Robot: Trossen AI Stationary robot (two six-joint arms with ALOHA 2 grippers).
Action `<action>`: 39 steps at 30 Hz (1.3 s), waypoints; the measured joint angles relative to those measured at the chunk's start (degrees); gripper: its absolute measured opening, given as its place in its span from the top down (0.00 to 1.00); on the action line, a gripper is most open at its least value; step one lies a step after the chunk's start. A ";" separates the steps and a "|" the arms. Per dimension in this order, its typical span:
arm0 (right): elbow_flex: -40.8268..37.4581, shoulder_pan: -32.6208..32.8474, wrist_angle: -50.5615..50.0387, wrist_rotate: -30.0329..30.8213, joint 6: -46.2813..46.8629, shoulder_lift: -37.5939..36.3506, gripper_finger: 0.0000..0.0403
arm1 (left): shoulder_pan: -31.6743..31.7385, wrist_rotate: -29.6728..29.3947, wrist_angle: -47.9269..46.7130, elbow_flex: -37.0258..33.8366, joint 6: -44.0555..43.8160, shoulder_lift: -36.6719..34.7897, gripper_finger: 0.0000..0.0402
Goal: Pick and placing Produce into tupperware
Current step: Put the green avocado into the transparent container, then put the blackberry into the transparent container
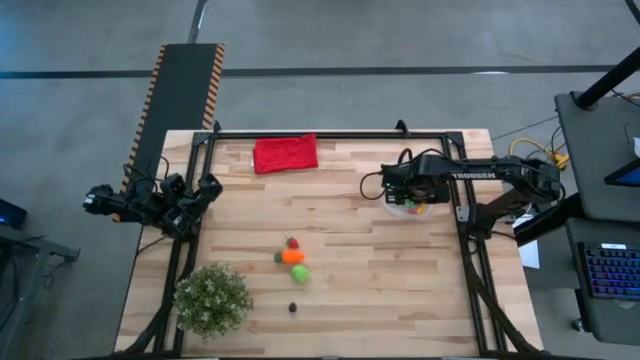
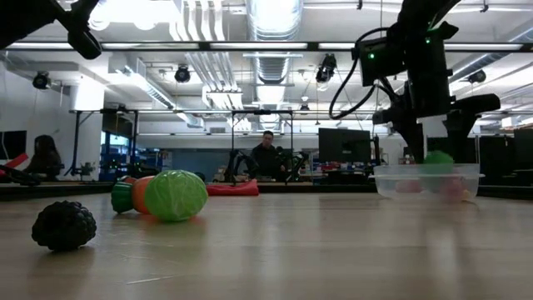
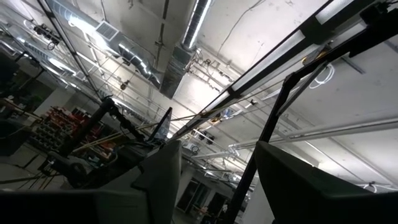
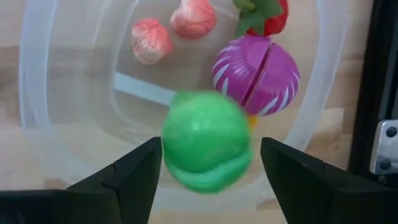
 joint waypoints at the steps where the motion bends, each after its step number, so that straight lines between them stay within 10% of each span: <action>1: -0.04 -0.02 -0.02 0.39 0.00 0.00 0.33 | 0.00 -0.02 -0.02 0.00 0.00 0.00 0.52; 11: 0.78 0.60 1.26 0.03 -2.58 -0.25 0.25 | 0.00 -2.88 -0.04 0.00 0.03 0.00 0.52; 21: 18.30 14.23 7.86 -2.51 -7.90 2.88 0.28 | 0.00 -2.84 -0.07 0.00 0.02 0.00 0.52; 39: 62.14 39.08 8.44 5.01 -28.19 47.15 0.28 | 0.00 3.29 0.05 0.00 -0.17 -0.02 0.52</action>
